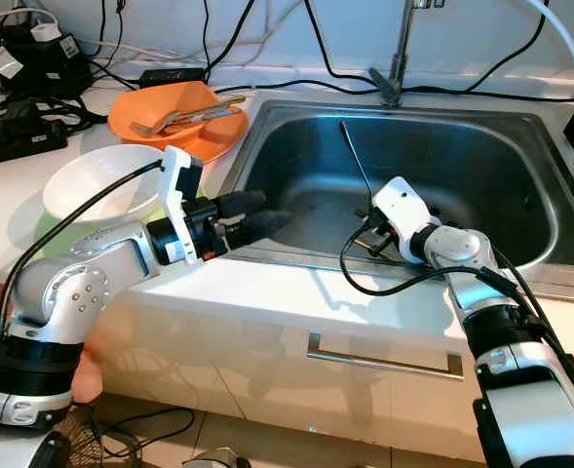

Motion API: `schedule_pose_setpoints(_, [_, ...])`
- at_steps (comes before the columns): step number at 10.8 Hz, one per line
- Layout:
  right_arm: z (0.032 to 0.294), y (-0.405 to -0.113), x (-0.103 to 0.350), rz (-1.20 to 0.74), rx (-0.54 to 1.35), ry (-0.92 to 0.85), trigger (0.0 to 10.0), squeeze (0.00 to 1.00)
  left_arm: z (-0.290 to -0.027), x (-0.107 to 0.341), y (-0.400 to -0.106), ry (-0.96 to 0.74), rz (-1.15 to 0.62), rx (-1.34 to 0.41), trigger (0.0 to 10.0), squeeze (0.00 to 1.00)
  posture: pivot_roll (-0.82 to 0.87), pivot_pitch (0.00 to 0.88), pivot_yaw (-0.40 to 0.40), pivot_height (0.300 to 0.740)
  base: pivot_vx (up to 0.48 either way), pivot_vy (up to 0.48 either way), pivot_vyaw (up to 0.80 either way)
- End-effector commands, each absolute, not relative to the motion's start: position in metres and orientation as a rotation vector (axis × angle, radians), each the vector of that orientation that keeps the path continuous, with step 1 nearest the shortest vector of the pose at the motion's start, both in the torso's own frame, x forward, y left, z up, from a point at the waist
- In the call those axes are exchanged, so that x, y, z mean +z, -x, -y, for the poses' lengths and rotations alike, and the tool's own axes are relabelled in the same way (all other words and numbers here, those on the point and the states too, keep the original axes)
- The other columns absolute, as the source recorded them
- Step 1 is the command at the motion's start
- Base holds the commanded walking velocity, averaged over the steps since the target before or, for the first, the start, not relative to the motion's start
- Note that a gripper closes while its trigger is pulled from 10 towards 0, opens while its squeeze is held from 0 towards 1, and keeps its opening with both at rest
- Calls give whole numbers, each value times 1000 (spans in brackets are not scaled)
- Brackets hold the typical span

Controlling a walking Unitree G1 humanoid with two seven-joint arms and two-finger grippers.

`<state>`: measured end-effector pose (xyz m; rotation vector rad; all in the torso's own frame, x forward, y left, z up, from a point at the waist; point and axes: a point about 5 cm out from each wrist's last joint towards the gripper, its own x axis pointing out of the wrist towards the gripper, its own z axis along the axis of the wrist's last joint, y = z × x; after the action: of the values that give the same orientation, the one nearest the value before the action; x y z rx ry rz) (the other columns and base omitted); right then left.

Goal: Kitchen organization

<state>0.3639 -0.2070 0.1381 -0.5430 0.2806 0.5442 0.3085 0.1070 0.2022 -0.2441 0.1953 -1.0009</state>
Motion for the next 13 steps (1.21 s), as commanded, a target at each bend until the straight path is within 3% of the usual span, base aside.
schedule_pose_setpoints(1, [211,-363,134,-303,534,564,10000,1000,-107,203,-308,218,-208,-1010,10000,1000,151,36,75,740,0,0,0])
schedule_pose_setpoints(6, [211,-368,138,-267,508,560,10000,1000,-110,199,-309,180,-224,-984,10000,1000,153,37,71,740,0,0,0])
schedule_pose_setpoints(9, [207,-374,156,-151,449,471,10000,1000,-114,204,-316,-18,-206,-907,10000,1000,154,35,72,740,0,0,0])
schedule_pose_setpoints(10, [199,-373,164,-94,460,355,10000,1000,-118,214,-322,-81,-151,-855,10000,1000,155,33,70,740,0,0,0])
schedule_pose_setpoints(13, [179,-362,166,-55,538,257,10000,1000,-132,227,-333,-189,-84,-742,10000,1000,156,32,72,740,0,0,0])
